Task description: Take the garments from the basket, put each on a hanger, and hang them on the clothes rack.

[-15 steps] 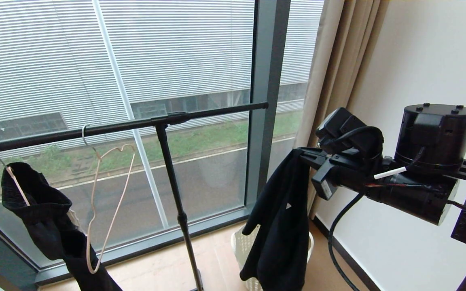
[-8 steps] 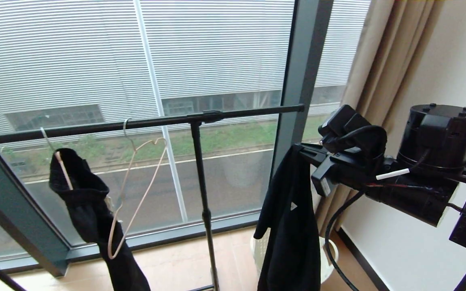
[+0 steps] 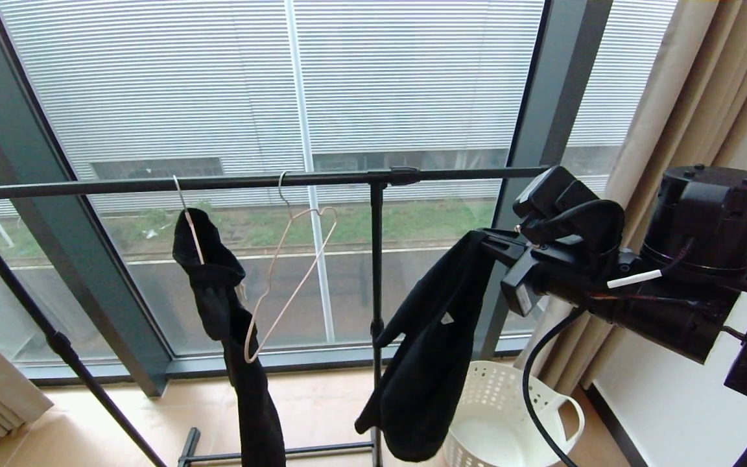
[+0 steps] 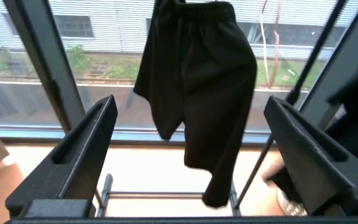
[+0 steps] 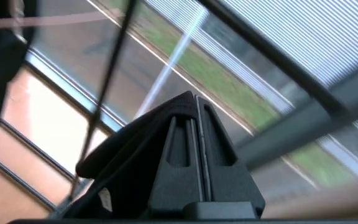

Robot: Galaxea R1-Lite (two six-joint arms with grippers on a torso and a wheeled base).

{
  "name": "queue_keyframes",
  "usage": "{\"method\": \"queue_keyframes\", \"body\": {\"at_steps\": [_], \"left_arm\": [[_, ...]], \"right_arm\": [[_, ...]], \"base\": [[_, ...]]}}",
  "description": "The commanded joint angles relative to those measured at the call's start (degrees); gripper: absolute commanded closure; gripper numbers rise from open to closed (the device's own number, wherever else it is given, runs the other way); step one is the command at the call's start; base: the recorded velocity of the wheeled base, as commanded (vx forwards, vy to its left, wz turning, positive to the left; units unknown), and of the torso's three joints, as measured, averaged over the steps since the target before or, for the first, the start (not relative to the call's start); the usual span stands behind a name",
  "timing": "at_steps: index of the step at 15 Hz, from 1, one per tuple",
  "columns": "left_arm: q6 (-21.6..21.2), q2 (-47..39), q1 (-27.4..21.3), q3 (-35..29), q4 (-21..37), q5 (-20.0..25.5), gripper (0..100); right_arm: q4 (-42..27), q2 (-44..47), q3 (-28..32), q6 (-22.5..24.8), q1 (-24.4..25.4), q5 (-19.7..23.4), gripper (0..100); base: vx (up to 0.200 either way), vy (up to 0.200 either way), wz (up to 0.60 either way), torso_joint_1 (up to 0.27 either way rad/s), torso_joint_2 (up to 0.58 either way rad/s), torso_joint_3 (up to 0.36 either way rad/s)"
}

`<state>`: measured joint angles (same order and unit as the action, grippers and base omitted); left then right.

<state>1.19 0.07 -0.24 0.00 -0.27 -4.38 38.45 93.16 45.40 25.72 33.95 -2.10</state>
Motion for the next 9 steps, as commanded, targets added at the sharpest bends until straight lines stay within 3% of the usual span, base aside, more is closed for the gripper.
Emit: {"method": "queue_keyframes", "body": {"at_steps": [1,4,7,9], "left_arm": [[0.04,-0.07,-0.02,0.00,0.00,-0.02,0],[0.04,-0.07,-0.02,0.00,-0.08,-0.11,0],[0.04,-0.07,-0.02,0.00,0.00,-0.02,0],[0.04,-0.07,-0.02,0.00,0.00,-0.02,0]], "right_arm": [[-0.04,-0.08,-0.05,0.03,-0.03,-0.01,100],[-0.13,-0.35,-0.05,0.03,-0.11,-0.01,100],[-0.13,-0.44,-0.05,0.03,-0.11,0.08,100],[-0.13,-0.44,-0.05,0.03,-0.11,-0.01,100]], "base": [[0.000,0.200,0.00,-0.017,0.00,0.007],[0.000,0.200,0.00,-0.004,0.00,0.004],[0.000,0.000,0.00,0.000,0.00,0.000],[-0.200,0.000,0.00,0.000,0.00,0.000]]}}
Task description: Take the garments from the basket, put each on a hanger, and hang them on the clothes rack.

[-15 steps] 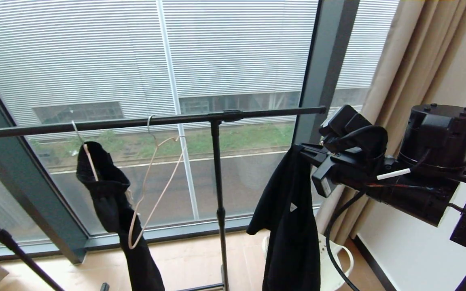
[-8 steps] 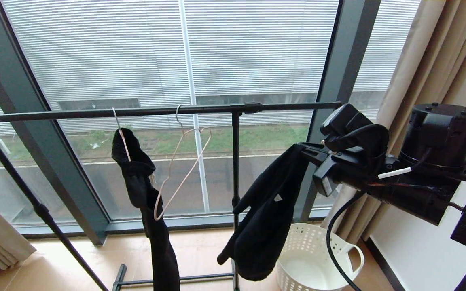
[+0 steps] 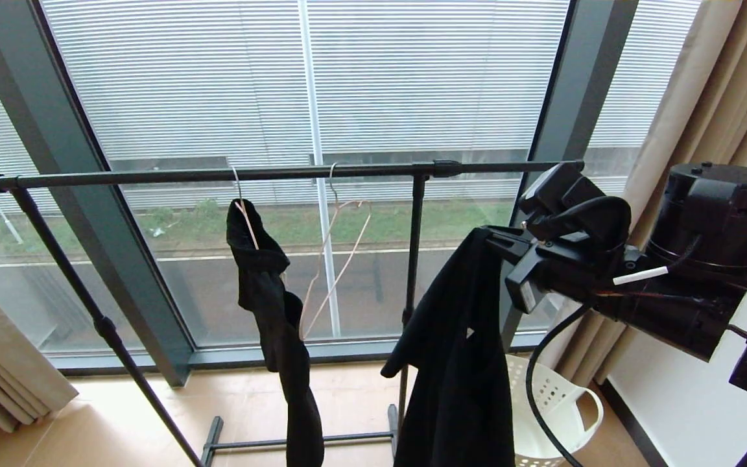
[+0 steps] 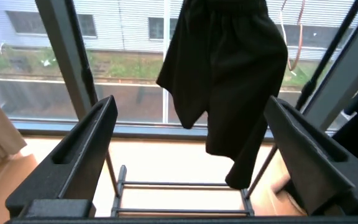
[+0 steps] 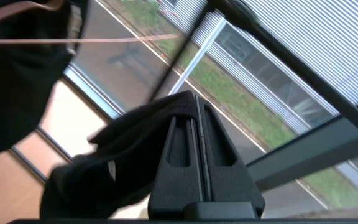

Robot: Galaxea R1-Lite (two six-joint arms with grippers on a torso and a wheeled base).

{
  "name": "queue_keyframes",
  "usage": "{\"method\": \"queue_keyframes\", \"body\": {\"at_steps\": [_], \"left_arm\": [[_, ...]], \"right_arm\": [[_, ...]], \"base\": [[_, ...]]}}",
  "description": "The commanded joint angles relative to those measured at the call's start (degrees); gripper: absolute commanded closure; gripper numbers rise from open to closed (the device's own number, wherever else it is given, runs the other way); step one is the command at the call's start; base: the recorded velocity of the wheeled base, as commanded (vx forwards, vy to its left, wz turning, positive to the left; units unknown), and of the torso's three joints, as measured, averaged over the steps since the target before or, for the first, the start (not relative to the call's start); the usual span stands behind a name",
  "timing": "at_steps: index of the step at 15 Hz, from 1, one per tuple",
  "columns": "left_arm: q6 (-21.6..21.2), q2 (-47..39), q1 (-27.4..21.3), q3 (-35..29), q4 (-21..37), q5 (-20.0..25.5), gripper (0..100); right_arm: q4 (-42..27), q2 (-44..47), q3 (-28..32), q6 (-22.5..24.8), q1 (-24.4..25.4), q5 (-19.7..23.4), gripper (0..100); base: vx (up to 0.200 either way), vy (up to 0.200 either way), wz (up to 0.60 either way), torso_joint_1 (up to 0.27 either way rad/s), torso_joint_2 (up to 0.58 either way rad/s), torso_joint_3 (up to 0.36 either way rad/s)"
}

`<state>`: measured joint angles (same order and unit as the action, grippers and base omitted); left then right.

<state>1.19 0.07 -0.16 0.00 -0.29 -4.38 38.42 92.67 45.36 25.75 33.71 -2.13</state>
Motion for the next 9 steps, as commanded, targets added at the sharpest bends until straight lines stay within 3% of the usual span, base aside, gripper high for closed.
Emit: {"method": "queue_keyframes", "body": {"at_steps": [1,4,9], "left_arm": [[0.04,-0.07,-0.11,0.00,0.03,-0.02,0],[0.04,-0.07,-0.11,0.00,0.03,-0.02,0],[-0.05,-0.07,-0.11,0.00,0.03,0.07,0]], "right_arm": [[-0.02,0.05,-0.01,0.01,0.13,0.02,100],[-0.02,0.14,-0.01,0.01,0.13,0.02,100],[-0.02,0.05,-0.01,0.09,0.04,0.02,100]], "base": [[-0.200,0.000,0.00,-0.007,0.01,0.002],[-0.200,0.000,0.00,0.007,0.00,-0.002],[0.000,0.200,0.00,-0.008,0.00,0.005]]}}
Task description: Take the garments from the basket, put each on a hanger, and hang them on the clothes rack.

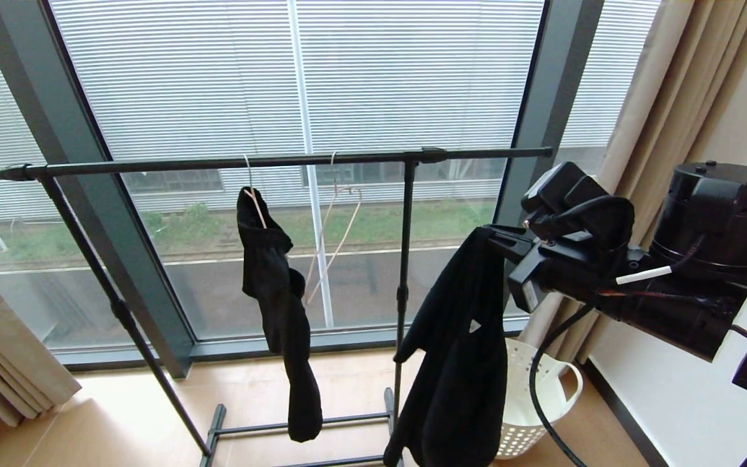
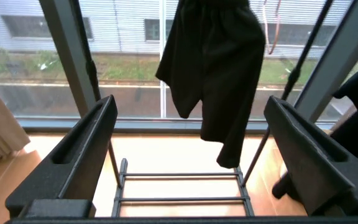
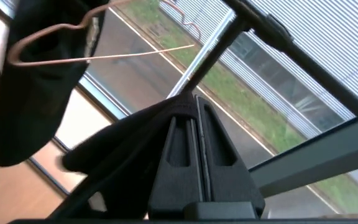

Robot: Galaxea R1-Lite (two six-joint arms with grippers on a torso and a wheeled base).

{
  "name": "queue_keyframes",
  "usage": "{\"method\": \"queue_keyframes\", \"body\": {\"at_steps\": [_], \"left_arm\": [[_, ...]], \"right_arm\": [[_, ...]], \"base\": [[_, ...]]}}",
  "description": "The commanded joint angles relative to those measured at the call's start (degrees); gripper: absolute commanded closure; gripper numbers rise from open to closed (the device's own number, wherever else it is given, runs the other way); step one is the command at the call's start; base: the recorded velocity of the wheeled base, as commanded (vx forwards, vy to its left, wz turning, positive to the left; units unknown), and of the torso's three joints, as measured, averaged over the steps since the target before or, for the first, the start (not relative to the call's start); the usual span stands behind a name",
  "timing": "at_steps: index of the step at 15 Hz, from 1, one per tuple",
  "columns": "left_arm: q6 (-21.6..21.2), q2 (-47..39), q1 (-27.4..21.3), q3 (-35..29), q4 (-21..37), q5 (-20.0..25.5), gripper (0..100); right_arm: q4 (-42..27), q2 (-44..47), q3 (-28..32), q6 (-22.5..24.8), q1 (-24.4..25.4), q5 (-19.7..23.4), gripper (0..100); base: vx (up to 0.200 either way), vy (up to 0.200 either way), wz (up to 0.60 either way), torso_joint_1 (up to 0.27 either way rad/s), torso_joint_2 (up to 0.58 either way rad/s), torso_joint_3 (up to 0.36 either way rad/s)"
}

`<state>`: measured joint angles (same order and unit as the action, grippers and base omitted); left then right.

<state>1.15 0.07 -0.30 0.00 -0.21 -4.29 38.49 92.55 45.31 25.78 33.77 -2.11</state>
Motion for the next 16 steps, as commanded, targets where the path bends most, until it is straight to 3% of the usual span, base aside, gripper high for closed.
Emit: {"method": "queue_keyframes", "body": {"at_steps": [1,4,7,13,16], "left_arm": [[0.00,-0.07,0.04,0.00,-0.06,-0.02,0],[0.26,-0.07,0.04,0.00,-0.06,-0.19,0],[0.44,-0.07,0.04,0.00,-0.06,-0.19,0],[0.35,-0.07,0.04,0.00,-0.06,-0.19,0],[0.35,-0.07,0.04,0.00,-0.06,-0.19,0]], "right_arm": [[-0.08,0.17,0.04,0.06,-0.02,0.00,100],[-0.08,0.17,0.04,0.06,-0.02,0.00,100],[-0.08,0.17,0.04,0.06,-0.11,0.00,100],[-0.08,0.17,0.04,0.76,-0.11,0.00,100],[0.01,0.17,-0.14,0.76,-0.11,0.00,100]], "base": [[0.000,0.000,0.00,0.000,0.00,0.000],[0.000,0.000,0.00,0.000,0.00,0.000],[-0.200,0.000,0.00,0.009,0.00,0.001],[0.000,0.000,0.00,0.000,0.00,0.000],[0.000,0.000,0.40,0.005,0.00,0.002]]}}
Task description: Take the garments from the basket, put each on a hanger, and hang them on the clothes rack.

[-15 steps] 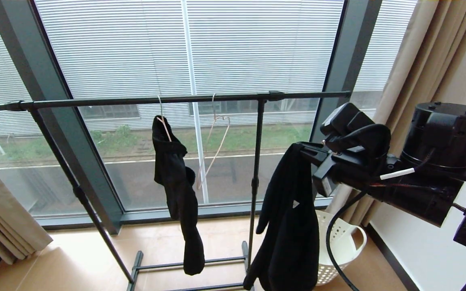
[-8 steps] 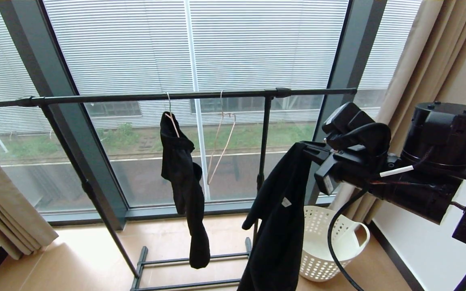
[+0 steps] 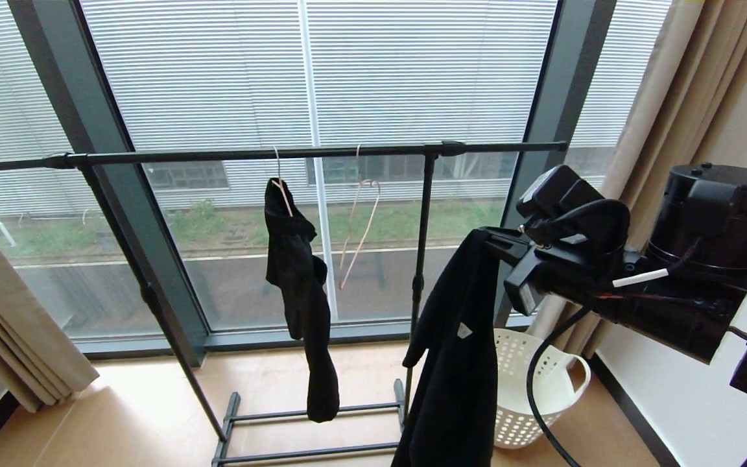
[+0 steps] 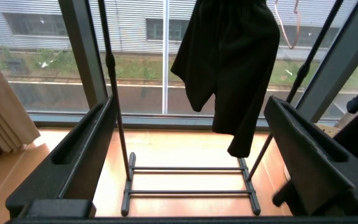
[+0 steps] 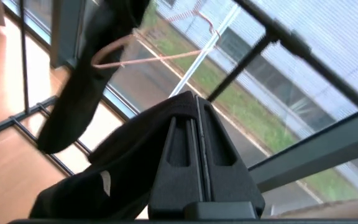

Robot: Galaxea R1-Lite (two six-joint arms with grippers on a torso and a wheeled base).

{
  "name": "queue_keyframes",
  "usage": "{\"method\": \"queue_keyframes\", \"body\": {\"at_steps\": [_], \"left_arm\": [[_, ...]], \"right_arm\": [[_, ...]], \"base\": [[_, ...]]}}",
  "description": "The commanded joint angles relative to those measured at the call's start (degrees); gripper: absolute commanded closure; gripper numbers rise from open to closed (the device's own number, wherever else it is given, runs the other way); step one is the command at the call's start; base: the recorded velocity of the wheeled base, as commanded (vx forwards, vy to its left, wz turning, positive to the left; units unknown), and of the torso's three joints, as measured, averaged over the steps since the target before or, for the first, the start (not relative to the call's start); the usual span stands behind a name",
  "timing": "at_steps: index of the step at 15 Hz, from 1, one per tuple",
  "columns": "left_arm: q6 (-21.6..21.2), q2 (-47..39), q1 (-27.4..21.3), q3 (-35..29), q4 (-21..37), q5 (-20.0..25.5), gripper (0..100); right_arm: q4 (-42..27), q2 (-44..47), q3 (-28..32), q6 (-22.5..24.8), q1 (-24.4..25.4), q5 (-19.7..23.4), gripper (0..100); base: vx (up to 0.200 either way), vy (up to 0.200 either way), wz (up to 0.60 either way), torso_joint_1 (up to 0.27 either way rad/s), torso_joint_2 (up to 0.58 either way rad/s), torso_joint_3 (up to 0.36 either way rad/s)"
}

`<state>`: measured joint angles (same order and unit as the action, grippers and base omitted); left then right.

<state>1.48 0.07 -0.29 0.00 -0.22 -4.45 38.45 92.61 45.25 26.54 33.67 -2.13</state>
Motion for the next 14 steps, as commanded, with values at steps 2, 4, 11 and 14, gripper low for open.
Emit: {"method": "queue_keyframes", "body": {"at_steps": [2,4,11,14], "left_arm": [[0.02,-0.07,0.03,0.00,-0.13,-0.03,0],[0.02,-0.07,0.03,0.00,-0.04,-0.03,0],[-0.24,-0.07,0.03,0.00,-0.04,0.14,0],[-0.51,-0.16,-0.15,0.00,0.22,0.58,0]], "right_arm": [[0.05,0.02,-0.16,0.00,-0.01,0.11,100],[0.05,0.02,-0.16,0.00,-0.10,0.02,100],[0.13,0.55,0.72,-0.61,-0.98,0.29,100],[-0.57,0.82,-0.43,-0.61,-0.80,-0.77,100]], "base": [[0.000,0.000,0.00,0.000,0.00,0.000],[0.000,0.000,0.00,0.000,0.00,0.000],[0.000,0.000,0.00,0.000,0.00,0.000],[0.000,0.000,0.00,0.000,0.00,0.000]]}}
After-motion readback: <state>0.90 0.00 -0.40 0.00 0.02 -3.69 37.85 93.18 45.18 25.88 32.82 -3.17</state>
